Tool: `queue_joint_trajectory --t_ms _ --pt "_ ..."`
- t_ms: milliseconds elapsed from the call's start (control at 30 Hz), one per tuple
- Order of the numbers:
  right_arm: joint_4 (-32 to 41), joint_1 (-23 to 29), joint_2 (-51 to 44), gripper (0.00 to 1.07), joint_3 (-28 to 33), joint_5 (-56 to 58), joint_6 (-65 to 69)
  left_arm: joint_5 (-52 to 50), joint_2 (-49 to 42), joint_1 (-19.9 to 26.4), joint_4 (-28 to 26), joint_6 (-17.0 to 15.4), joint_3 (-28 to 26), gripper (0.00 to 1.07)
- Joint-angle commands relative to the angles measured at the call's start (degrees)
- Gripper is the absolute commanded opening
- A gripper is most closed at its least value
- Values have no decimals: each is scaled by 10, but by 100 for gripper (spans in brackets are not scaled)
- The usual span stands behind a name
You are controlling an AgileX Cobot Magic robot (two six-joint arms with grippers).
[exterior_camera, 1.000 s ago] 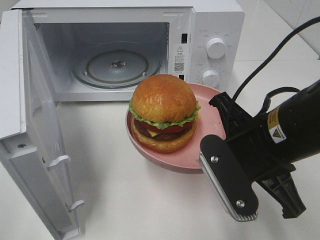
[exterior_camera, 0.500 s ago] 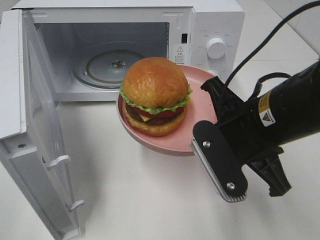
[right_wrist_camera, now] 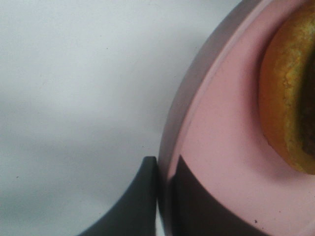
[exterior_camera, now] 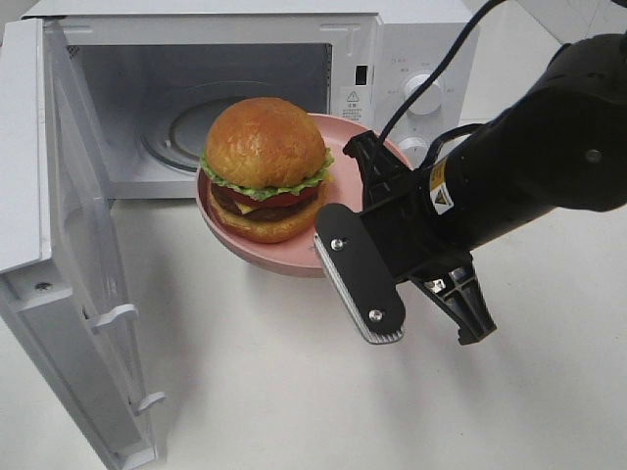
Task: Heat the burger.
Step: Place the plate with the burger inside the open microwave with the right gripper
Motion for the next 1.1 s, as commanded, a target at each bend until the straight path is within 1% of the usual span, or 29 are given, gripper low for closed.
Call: queue_joint_trajectory --t_ms 33,167,200,267,300,433,500,533,600,700,767,867,900,967,1033,1100 --pt "-4 -2 11 0 -27 -33 21 -2 -10 -2 -2 1 0 100" --pt "-6 2 26 0 -43 -32 28 -2 -10 -2 -2 1 0 100" --pt "-17 11 38 0 -53 -31 37 -2 -10 -2 -2 1 0 100" --pt "-19 14 43 0 -59 -32 41 -2 -10 -2 -2 1 0 100" --pt "-19 19 55 0 -72 -33 49 -2 -10 -2 -2 1 0 100" --pt "-19 19 72 0 -92 -32 61 -2 -10 -2 -2 1 0 100" --pt "-19 19 92 0 -118 -31 61 -2 -10 -2 -2 1 0 100" --pt "-19 19 92 0 -118 -31 61 -2 -10 -2 -2 1 0 100" --pt "-17 19 109 0 -138 -29 61 -2 -10 -2 -2 1 0 100" --pt "-17 19 115 0 -144 -28 62 -2 -10 -2 -2 1 0 100" --pt "-17 19 140 0 -169 -18 62 -2 -10 -2 -2 1 0 100" --pt "-17 19 148 0 -176 -15 63 -2 -10 -2 -2 1 0 100" --pt "-17 19 160 0 -190 -14 65 -2 -10 -2 -2 1 0 100" --pt "-17 19 165 0 -196 -14 66 -2 -10 -2 -2 1 0 100" --pt "-17 18 194 0 -229 -13 102 -2 -10 -2 -2 1 0 100" --pt "-18 18 200 0 -238 -11 111 -2 -10 -2 -2 1 0 100"
